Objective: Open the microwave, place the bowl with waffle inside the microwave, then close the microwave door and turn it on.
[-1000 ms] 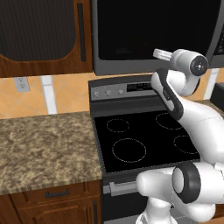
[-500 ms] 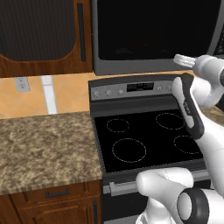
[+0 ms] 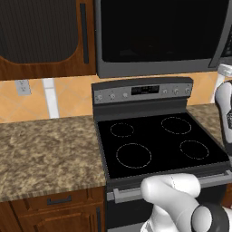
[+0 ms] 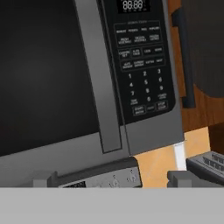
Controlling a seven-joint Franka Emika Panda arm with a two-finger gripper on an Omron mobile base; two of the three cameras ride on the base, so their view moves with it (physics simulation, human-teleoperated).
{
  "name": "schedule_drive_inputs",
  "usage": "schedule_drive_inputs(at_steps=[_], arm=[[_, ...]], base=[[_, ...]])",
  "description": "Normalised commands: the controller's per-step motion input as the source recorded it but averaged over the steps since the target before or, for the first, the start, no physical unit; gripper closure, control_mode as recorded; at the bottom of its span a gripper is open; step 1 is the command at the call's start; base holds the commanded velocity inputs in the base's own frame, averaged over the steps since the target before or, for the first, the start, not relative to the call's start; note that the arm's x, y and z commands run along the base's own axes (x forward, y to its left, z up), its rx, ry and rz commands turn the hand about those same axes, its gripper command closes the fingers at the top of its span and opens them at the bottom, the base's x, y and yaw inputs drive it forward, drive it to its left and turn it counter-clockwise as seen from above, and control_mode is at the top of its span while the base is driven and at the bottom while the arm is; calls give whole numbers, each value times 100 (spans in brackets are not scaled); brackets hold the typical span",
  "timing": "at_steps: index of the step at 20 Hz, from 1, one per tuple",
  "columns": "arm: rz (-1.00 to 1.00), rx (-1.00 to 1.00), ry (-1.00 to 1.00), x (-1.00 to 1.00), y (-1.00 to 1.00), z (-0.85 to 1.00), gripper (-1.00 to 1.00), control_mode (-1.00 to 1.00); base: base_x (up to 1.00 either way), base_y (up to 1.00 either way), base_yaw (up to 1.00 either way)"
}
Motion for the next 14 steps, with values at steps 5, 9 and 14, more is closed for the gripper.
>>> schedule_drive_inputs(at_steps=[5,9,14], arm=[[-2,-2,0,-3,-70,0,-100,-100],[1,-3,-2,0,-30,0,-100,-100],[2,0,0,0,-32,0,-100,-100]], base=[[0,0,0],[0,0,0],[0,0,0]])
